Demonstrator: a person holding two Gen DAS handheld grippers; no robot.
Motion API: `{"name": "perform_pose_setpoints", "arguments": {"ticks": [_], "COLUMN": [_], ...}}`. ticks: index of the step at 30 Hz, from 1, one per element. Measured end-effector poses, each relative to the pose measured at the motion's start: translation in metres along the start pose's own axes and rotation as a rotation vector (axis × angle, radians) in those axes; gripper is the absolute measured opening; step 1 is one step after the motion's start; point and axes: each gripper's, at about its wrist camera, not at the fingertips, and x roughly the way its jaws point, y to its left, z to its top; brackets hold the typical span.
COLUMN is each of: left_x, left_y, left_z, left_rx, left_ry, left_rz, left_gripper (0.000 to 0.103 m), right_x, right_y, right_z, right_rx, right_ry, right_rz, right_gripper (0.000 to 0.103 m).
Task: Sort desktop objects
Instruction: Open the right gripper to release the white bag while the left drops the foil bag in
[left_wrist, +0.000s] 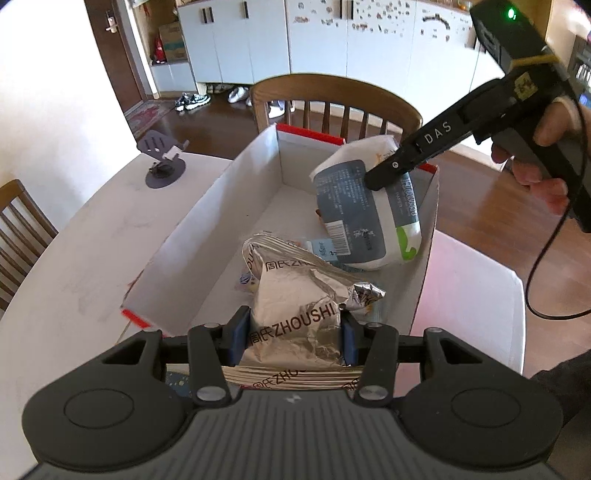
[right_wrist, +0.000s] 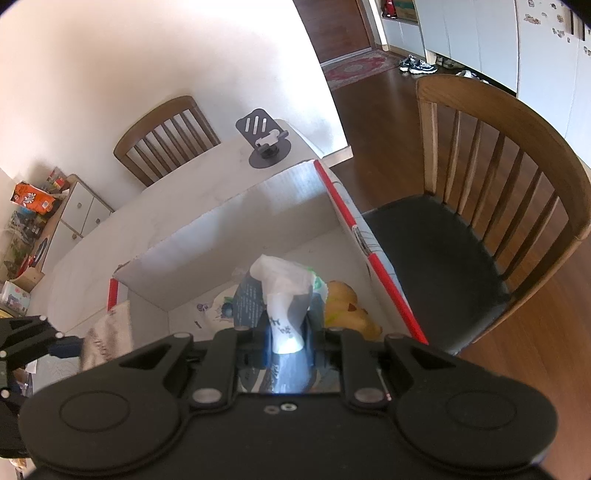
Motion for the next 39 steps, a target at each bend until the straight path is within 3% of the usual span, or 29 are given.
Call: {"name": "perform_pose_setpoints", "arguments": {"ticks": [11,20,24,28,32,39], "left_x": [0.050,0.077,0.080,0.080,0.071,0.054], "left_y": [-0.018,-0.010,-0.009,-0.010,-0.010,-0.003], "left_z": [0.024,0.018,0.014,0.011,0.010,0.009], "left_rx": [0.031,0.013,0.007,0.003,-0.008,-0.059], "left_ry": [0.136,0.231,0.247,0.245,0.213,0.164], "left_rz": [0.004,0.007,0.004,-0.003,0.000,-0.015], "left_gripper": [0.047,0.047,0.048,0.049,0.073,0.076], "right_x": [0.020,0.030,0.035,0.035,0.033,0.021], "right_y": [-0.003,0.004,0.005,0.004,0.003,0.001], "right_z": [-0.003,-0.009,-0.012,-0.012,-0.011,-0.009], "right_rx": [0.007,-0.010,-0.009,-0.010,-0.006,-0.007], "right_ry": [0.028,0.049,0.065,0.064,0.056,0.032], "right_rz": [-0.012,0.002,0.000,-0.001,-0.009,-0.010], "right_gripper": [0.016,0.016,0.016,0.024,0.028,0.031]}}
